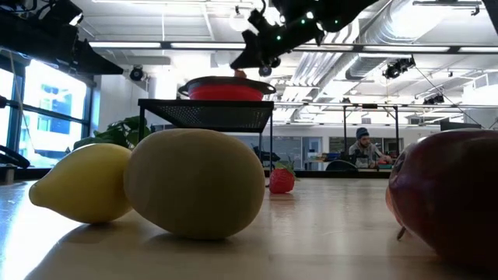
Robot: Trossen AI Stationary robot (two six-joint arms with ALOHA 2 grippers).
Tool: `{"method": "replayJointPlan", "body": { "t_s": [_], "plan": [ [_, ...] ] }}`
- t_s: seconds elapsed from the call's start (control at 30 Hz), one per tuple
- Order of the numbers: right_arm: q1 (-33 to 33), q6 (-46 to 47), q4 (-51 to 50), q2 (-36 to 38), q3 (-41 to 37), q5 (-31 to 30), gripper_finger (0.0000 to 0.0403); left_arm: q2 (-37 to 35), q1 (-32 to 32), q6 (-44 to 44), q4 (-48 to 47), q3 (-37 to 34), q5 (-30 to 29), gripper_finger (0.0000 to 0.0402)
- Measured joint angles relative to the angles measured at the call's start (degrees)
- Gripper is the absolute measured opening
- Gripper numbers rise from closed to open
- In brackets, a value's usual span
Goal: Pick & Place Fruit
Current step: Put the pear into the red strainer bowl, then put the strawberry into the red strainer bowl
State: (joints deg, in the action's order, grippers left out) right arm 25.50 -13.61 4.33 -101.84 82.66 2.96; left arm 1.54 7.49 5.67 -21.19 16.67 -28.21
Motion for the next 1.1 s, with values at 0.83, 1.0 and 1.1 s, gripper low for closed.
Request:
{"method": "replayJointPlan", "body": {
  "t_s": [0.83,1.0,1.1],
  "plan": [
    [-1.6,-1.3,-17.7,9.1,0.1,-6.0,0.0177,0.0,0.0,0.0,0.0,0.0,0.0,0.0],
    [-4.6,-1.2,-30.4,15.4,0.1,-5.6,0.015,0.0,0.0,0.0,0.0,0.0,0.2,0.0],
    [-6.3,1.6,-37.9,18.2,0.1,-5.6,0.013,0.0,0.0,0.0,0.0,0.0,0.2,0.0]
  ]
}}
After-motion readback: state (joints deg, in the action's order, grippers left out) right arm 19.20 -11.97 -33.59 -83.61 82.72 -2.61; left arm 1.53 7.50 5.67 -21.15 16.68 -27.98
